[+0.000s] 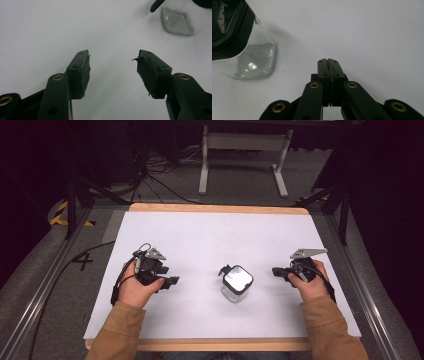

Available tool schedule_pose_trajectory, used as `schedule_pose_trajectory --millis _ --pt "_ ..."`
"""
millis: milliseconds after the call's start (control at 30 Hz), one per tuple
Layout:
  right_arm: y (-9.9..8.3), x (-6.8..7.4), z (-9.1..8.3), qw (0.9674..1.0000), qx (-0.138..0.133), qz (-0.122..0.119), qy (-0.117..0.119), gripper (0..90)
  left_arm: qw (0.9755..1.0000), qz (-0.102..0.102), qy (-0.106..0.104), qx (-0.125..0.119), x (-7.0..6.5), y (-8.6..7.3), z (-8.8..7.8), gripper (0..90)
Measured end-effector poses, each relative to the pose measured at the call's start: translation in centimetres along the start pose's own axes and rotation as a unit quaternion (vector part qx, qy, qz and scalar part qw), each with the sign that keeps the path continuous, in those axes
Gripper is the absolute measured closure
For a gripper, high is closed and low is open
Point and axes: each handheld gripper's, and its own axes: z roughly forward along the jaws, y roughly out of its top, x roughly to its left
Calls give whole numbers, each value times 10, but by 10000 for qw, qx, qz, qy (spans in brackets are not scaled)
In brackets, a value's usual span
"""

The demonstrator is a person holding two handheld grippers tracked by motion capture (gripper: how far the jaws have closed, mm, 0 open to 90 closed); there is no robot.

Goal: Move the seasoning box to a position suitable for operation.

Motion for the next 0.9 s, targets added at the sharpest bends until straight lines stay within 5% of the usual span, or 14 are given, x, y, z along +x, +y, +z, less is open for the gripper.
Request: schedule_pose_trajectory --millis 367,633,900 --pt "7 15 18 9989 -6 -269 396 900 9999 137 12 67 -9 1 -3 399" --pt "11 33 39 9948 186 -629 775 900 9993 308 -86 209 -16 2 -2 387" --pt "10 38 51 9917 198 -697 1066 898 9979 482 -147 400 -21 2 4 372"
